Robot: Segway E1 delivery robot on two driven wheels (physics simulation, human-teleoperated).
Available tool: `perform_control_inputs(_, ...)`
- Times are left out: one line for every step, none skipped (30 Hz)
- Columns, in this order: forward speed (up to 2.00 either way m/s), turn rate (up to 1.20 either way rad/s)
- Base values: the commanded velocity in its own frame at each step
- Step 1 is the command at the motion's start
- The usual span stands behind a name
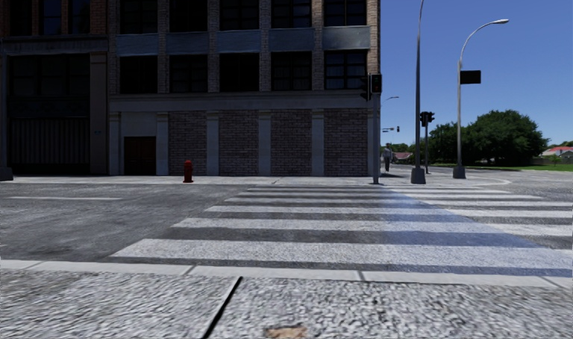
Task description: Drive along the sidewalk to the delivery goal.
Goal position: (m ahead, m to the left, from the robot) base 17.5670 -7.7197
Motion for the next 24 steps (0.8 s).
perform_control_inputs(2.00, 0.00)
perform_control_inputs(2.00, 0.00)
perform_control_inputs(2.00, 0.00)
perform_control_inputs(2.00, 0.00)
perform_control_inputs(2.00, 0.00)
perform_control_inputs(2.00, 0.00)
perform_control_inputs(2.00, -0.37)
perform_control_inputs(2.00, -0.90)
perform_control_inputs(2.00, -1.20)
perform_control_inputs(2.00, -1.20)
perform_control_inputs(2.00, -1.20)
perform_control_inputs(2.00, -1.20)
perform_control_inputs(2.00, -1.19)
perform_control_inputs(2.00, -0.08)
perform_control_inputs(2.00, -0.01)
perform_control_inputs(2.00, 0.00)
perform_control_inputs(2.00, 0.00)
perform_control_inputs(2.00, 0.00)
perform_control_inputs(2.00, 0.00)
perform_control_inputs(2.00, 0.00)
perform_control_inputs(2.00, 0.00)
perform_control_inputs(2.00, 0.00)
perform_control_inputs(2.00, 0.00)
perform_control_inputs(2.00, 0.00)
